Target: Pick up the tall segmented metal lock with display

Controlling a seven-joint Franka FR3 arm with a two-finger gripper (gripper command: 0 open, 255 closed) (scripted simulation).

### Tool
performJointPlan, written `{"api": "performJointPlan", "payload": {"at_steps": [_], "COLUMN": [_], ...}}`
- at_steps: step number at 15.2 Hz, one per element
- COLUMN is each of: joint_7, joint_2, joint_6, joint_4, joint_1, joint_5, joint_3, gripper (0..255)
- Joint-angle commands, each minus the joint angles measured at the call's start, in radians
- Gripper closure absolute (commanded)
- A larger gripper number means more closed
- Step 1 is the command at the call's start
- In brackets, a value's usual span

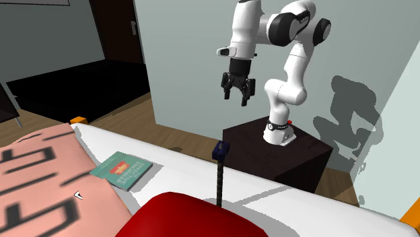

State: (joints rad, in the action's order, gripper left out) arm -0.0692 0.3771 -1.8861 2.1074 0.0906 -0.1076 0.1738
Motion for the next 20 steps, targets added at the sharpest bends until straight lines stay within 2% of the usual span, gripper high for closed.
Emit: {"api": "performJointPlan", "payload": {"at_steps": [1,7,14,15,20], "joint_7": [-0.014,-0.077,-0.157,-0.162,-0.162], "joint_2": [-0.059,-0.256,-0.507,-0.525,-0.524], "joint_6": [-0.025,-0.078,-0.088,-0.086,-0.154], "joint_4": [-0.044,-0.217,-0.483,-0.504,-0.436], "joint_1": [0.006,0.029,0.079,0.084,0.083], "joint_5": [0.003,0.039,0.123,0.13,0.13], "joint_3": [0.018,0.079,0.132,0.134,0.132], "gripper": [0,0,0,0,0]}}
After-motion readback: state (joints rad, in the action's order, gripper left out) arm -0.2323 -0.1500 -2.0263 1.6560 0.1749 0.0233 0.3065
